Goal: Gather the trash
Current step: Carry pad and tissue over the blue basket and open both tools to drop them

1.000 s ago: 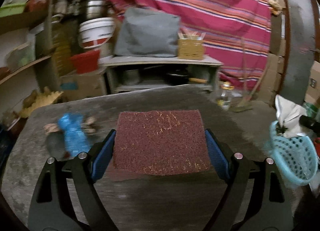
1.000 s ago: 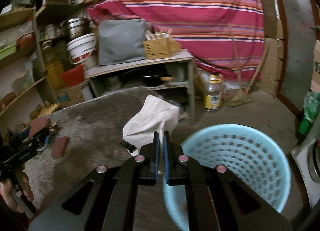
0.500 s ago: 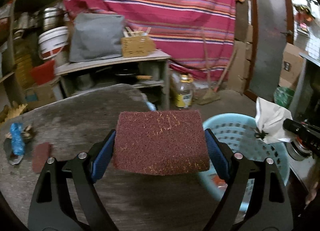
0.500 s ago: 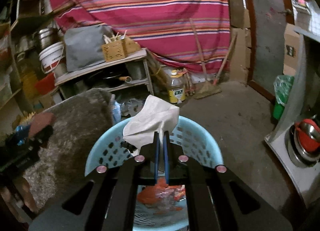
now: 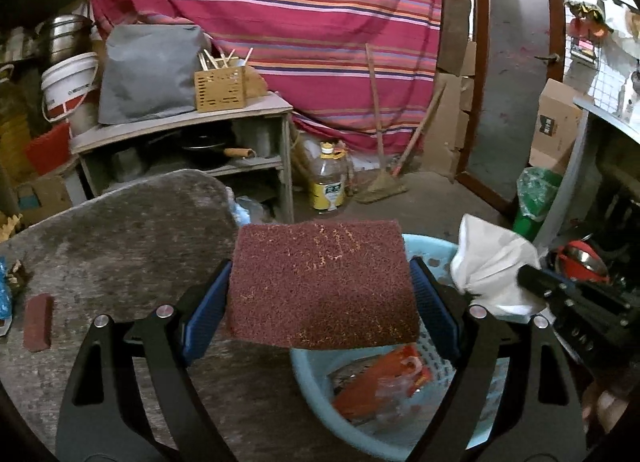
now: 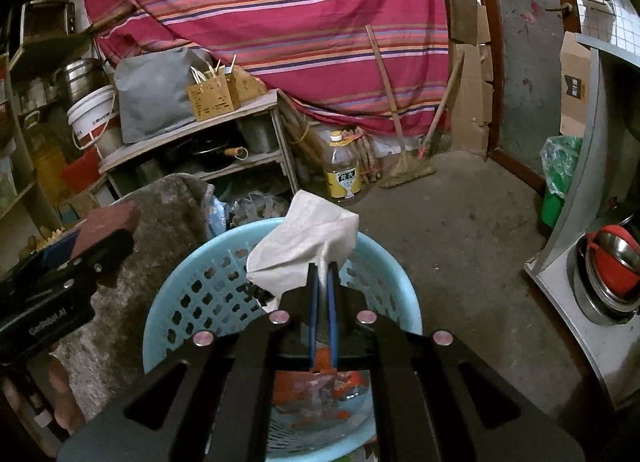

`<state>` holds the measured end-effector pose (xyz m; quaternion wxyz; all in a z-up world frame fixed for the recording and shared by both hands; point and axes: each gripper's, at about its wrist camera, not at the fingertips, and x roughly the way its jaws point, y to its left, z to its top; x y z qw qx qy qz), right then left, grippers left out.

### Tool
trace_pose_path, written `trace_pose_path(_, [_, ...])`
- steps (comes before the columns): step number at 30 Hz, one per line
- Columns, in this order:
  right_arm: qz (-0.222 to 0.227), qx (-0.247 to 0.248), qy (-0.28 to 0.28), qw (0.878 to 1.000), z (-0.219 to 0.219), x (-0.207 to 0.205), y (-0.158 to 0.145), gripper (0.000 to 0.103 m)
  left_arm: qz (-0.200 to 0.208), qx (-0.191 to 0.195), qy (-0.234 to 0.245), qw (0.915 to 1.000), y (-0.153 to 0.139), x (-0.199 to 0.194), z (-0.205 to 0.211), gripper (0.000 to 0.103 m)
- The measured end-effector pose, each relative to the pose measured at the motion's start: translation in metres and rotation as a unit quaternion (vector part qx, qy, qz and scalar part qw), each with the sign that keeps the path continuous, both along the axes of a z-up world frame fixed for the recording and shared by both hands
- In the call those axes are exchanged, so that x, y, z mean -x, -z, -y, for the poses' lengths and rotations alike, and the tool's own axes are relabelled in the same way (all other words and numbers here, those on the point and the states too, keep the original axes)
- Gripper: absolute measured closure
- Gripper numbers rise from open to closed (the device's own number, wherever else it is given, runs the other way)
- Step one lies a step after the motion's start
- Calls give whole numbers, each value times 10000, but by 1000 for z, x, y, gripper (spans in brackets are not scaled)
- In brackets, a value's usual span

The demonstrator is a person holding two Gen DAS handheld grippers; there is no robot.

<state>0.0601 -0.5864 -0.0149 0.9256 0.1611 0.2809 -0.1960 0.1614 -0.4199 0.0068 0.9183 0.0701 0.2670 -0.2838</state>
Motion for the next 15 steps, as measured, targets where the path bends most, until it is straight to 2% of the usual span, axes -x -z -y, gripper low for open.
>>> trace_pose_path(3, [5, -15, -5, 10000, -2, -2, 0, 98, 33, -28, 50, 10000, -5, -1, 3, 16])
trace_pose_path(5, [-3, -11, -3, 10000, -3, -2, 0, 98, 85, -11, 34, 10000, -8, 0, 0, 7])
trace_pose_path(6, [-5, -16, -6, 10000, -3, -2, 0, 98, 105, 15, 37, 9999, -9, 0, -2, 6])
trace_pose_path(15, [-116, 7, -71, 9999, -14, -14, 1, 97, 84, -10, -210, 9997, -14, -13, -39, 5])
